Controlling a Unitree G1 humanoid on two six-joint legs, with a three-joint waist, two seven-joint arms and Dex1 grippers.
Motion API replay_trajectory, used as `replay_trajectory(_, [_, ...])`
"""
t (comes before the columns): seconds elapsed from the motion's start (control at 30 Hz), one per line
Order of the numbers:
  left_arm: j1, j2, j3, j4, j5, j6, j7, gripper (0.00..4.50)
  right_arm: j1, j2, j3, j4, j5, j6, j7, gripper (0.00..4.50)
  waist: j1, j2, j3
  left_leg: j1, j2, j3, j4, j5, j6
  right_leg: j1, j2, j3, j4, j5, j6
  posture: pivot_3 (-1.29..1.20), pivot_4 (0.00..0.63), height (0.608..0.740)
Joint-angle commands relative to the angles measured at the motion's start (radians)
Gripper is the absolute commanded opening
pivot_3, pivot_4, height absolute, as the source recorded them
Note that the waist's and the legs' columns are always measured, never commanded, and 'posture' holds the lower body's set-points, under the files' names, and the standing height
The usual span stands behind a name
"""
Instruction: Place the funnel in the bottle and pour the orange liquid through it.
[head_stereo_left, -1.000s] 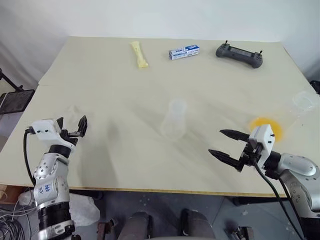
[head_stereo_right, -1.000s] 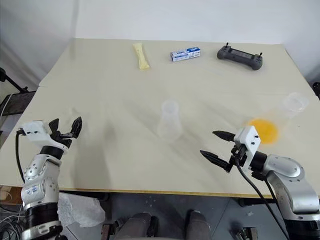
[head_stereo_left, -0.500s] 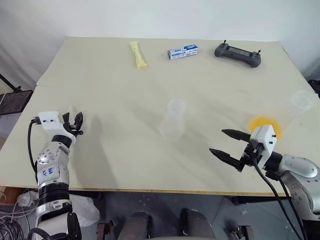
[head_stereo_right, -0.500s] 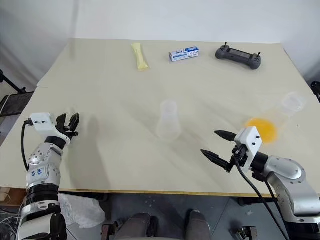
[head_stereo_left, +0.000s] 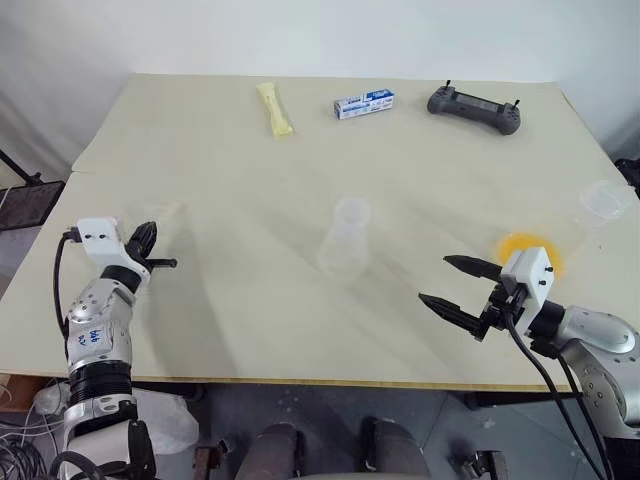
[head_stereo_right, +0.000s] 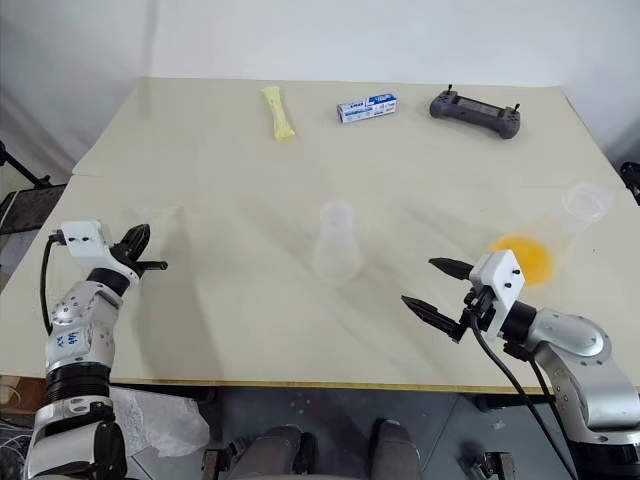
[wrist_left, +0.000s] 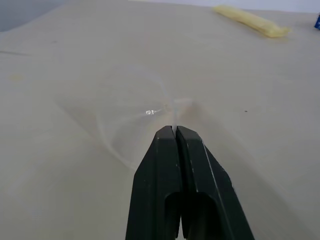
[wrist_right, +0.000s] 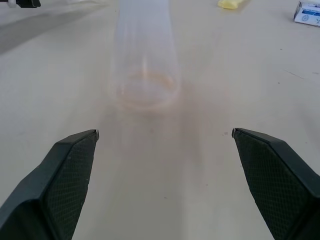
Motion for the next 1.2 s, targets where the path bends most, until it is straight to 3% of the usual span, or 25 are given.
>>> replay_trajectory(0.03, [-0.023, 0.035, -0.005, -0.084, -0.039, 0.023, -0.064, 0.03, -0.006, 0.002, -0.02, -0.018, -0.001, -0.02, -0.003, 4.5, 0.0, 0.0, 0.0, 0.0, 0.0, 0.0, 0.0, 0.0, 0.0, 0.0, 0.0, 0.0, 0.0, 0.0, 0.0, 0.0, 0.15, 0.74])
replay_trajectory(0.43, [0.029, 0.061, -0.058, -0.32, -0.095, 0.062, -0.241, 0.03, 0.002, 0.01, -0.02, -0.017, -0.002, -0.034, -0.012, 4.5, -0.001, 0.0, 0.0, 0.0, 0.0, 0.0, 0.0, 0.0, 0.0, 0.0, 0.0, 0.0, 0.0, 0.0, 0.0, 0.0, 0.15, 0.74])
replay_trajectory(0.6, [-0.06, 0.09, -0.119, -0.353, -0.131, 0.071, -0.394, 0.03, -0.005, 0.01, -0.017, -0.011, -0.003, -0.037, -0.012, 4.5, 0.001, 0.0, 0.0, 0.0, 0.0, 0.0, 0.0, 0.0, 0.0, 0.0, 0.0, 0.0, 0.0, 0.0, 0.0, 0.0, 0.15, 0.74])
replay_trajectory(0.8, [-0.275, 0.135, -0.24, -0.239, -0.117, 0.091, -0.615, 0.03, -0.005, 0.003, -0.037, -0.001, -0.009, -0.058, -0.007, 4.5, 0.0, 0.0, 0.0, -0.001, 0.0, 0.0, 0.0, 0.0, 0.0, 0.0, 0.0, -0.001, 0.0, 0.0, 0.0, 0.0, 0.15, 0.74])
replay_trajectory(1.2, [-0.642, 0.122, -0.412, 0.12, -0.017, -0.099, -0.997, 0.03, 0.07, 0.062, -0.043, -0.068, -0.028, -0.093, -0.076, 4.5, -0.003, 0.0, 0.0, -0.002, 0.001, 0.002, 0.0, 0.0, 0.0, -0.001, 0.002, -0.001, -0.001, 0.0, 0.0, 0.0, 0.15, 0.74])
